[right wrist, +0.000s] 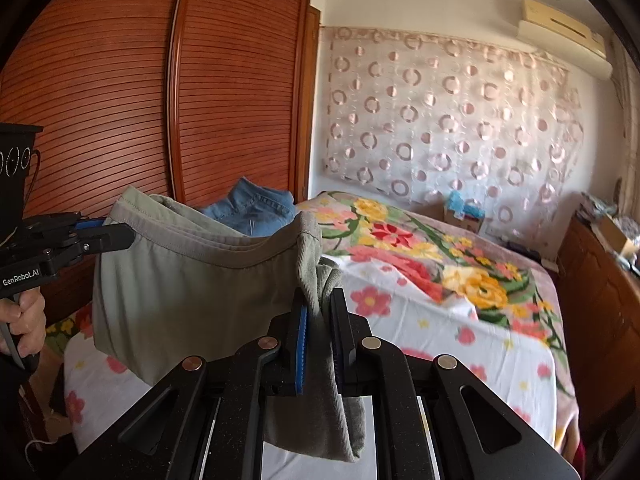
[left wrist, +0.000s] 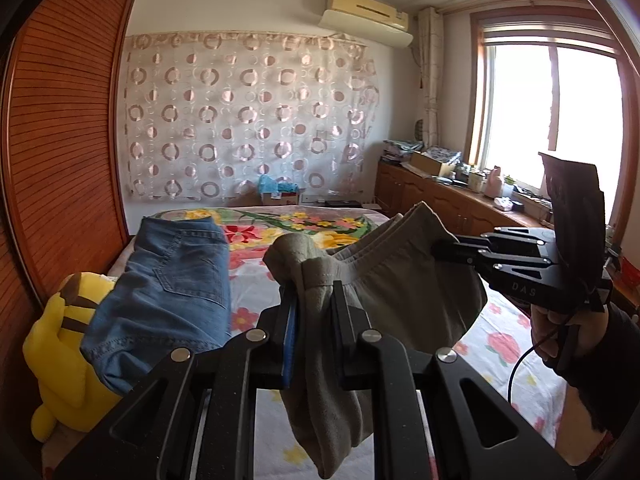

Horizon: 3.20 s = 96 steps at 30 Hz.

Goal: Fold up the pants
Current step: 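Carry the lifted grey-green shorts with both tools over the folded blue jeans, then lower the shorts onto the jeans with both tools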

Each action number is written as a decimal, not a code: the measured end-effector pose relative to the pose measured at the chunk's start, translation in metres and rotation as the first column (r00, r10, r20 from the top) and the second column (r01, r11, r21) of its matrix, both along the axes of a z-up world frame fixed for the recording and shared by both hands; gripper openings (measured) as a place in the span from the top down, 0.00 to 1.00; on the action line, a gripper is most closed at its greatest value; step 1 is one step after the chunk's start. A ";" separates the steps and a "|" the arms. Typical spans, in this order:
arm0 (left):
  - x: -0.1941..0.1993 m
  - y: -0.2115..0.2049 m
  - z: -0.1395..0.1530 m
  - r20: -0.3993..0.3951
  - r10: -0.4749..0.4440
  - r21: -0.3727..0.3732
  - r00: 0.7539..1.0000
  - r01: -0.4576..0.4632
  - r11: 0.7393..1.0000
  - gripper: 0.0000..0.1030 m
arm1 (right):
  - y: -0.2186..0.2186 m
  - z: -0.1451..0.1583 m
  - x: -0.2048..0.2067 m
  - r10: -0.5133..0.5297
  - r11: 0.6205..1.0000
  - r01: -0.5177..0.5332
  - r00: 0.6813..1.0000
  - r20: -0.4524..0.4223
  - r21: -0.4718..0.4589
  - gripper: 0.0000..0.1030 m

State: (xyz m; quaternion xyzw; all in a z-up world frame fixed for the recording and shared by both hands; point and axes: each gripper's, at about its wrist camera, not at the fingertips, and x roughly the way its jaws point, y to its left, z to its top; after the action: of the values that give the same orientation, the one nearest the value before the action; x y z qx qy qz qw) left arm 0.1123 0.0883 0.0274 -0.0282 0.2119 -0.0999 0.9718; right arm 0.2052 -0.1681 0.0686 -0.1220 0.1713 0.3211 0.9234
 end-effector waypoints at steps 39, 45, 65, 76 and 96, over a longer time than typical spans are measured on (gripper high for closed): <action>0.062 0.093 0.001 -0.004 0.210 0.022 0.978 -0.210 0.977 0.85 | 0.106 0.010 0.158 0.181 0.982 -0.178 0.983 0.039 -0.057 0.90; 0.058 0.104 -0.012 -0.035 0.253 -0.004 0.967 -0.254 0.967 0.85 | 0.123 0.004 0.169 0.223 0.972 -0.218 0.974 0.049 -0.093 0.90; 0.056 0.117 -0.040 -0.102 0.353 -0.054 0.930 -0.359 0.932 0.85 | 0.157 -0.002 0.191 0.307 0.944 -0.302 0.952 0.015 -0.136 0.90; 0.059 0.123 -0.052 -0.139 0.381 -0.039 0.914 -0.390 0.920 0.84 | 0.113 -0.013 0.209 0.381 0.918 -0.392 0.915 -0.135 -0.061 0.59; 0.043 0.122 -0.047 -0.135 0.434 0.012 0.891 -0.436 0.900 0.67 | 0.095 -0.037 0.197 0.288 0.956 -0.294 0.937 -0.197 0.000 0.59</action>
State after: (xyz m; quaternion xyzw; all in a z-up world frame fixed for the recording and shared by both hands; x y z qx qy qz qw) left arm 0.1557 0.2098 -0.0196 -0.0904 0.2640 0.1202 0.9527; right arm 0.4022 -0.0736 0.0316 -0.1275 0.2458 0.4618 0.8426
